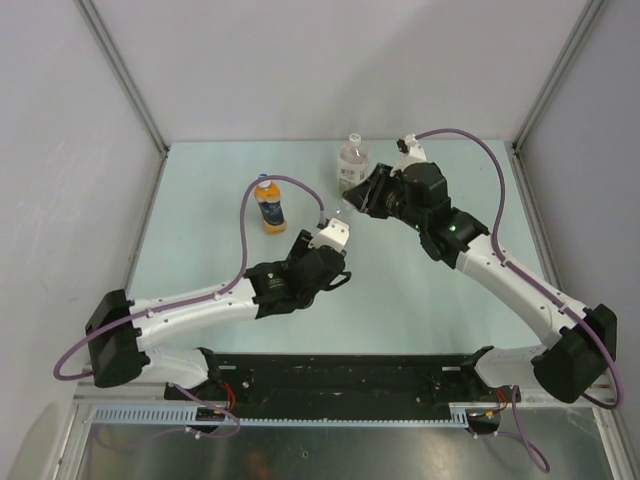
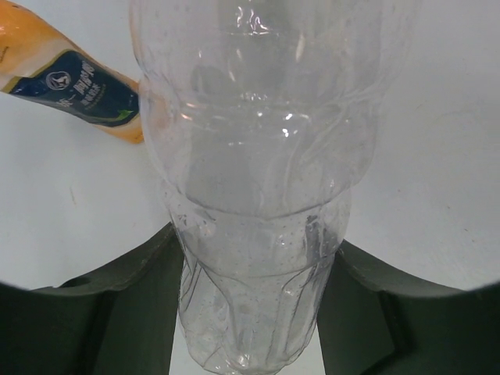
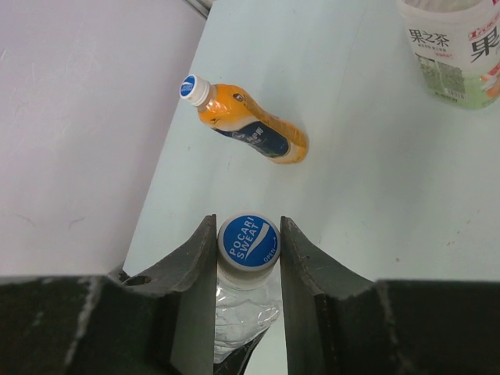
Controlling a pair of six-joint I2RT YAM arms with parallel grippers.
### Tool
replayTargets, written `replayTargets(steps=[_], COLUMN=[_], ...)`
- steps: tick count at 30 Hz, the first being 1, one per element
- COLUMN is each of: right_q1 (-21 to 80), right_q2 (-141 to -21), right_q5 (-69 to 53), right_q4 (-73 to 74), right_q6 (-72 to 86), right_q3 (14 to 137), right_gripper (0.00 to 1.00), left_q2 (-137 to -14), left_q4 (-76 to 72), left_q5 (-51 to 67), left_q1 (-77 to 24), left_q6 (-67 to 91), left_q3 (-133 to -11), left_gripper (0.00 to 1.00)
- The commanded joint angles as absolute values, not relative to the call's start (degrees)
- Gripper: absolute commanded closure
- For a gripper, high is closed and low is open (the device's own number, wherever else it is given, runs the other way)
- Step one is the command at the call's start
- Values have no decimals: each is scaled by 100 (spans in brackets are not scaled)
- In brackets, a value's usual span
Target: Unscrew the bottle caps
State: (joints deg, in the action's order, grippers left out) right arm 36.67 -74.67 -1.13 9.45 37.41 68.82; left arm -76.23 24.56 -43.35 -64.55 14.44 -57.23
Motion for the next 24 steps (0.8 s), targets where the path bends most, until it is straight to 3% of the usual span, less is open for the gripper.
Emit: replayTargets(steps=[1,13,24], right_q1=[3701,2918,2701], right_q2=[-7197,-6517,-5834], right_q5=[-698,-2518,-3705], right_q4=[661,-1018,-1942], right_q6=[3197,3771,3166], right_q3=[7011,5895,5367], right_gripper=[100,100,100], left_q2=[-7134,-6009,-5501], left_q4=[2011,1093,361], left_q5=[-3430,-999,2421], left_q1=[-6321,-6031,-5994], left_q6=[1031,457,36], left_q3=[-5734,-5098,-4769], left_gripper=[100,100,100])
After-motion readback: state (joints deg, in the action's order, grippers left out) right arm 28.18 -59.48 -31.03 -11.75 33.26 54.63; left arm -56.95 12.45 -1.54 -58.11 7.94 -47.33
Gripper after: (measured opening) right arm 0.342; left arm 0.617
